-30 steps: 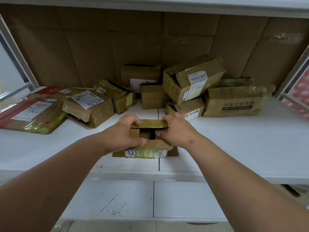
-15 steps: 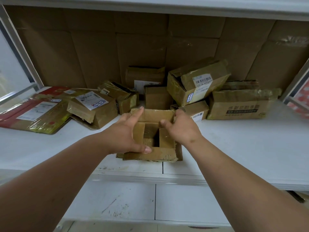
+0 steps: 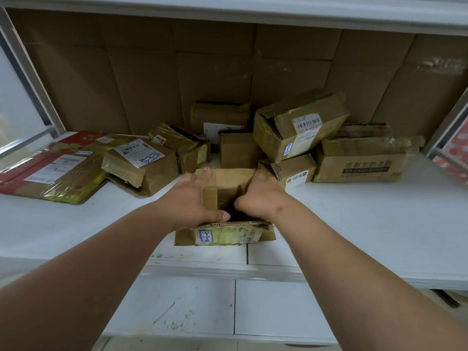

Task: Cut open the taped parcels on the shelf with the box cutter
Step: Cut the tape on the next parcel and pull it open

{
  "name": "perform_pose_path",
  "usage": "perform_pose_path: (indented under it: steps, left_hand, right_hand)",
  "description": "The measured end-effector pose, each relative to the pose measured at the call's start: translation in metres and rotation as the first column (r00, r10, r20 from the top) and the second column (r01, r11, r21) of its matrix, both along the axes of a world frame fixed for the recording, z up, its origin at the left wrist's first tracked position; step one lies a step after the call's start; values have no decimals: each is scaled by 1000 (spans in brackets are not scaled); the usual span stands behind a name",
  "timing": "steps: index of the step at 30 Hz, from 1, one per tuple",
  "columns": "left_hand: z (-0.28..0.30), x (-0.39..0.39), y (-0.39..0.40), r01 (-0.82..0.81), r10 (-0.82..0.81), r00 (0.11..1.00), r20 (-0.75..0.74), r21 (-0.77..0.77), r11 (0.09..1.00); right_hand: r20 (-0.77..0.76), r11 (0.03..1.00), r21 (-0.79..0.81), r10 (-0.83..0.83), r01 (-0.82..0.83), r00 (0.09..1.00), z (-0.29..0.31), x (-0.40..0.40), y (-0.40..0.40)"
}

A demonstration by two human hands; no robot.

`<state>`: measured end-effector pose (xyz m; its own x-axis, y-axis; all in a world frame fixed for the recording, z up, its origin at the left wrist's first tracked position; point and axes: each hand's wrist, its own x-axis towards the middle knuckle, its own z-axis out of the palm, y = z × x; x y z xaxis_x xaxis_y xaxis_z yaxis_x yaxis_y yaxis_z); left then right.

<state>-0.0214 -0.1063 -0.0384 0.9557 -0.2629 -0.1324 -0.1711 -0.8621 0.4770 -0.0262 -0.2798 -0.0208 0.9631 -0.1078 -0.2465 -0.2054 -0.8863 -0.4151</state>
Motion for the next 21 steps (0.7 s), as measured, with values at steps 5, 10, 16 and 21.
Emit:
perform_pose_path:
  steps: [5,10,16,21]
  left_hand:
    - [-2,-2,-4,-77,75,995,64,30,997]
    - [4,-1,-6,-64,63,996,65,9,998]
    - [14,-1,0,-224,213,974,-72,-392,892]
    - [20,0,12,-200,239,971,-20,-619,759]
  right_hand:
    - [22,907,406,-128,108,992,0,-7,-27]
    - [-90,636,744,-208,205,974,-16,-16,-48]
    - [-127,535,825,-140,183,982,-28,-25,-51]
    - [-30,412,903,-212,117,977,-23,-24,-58]
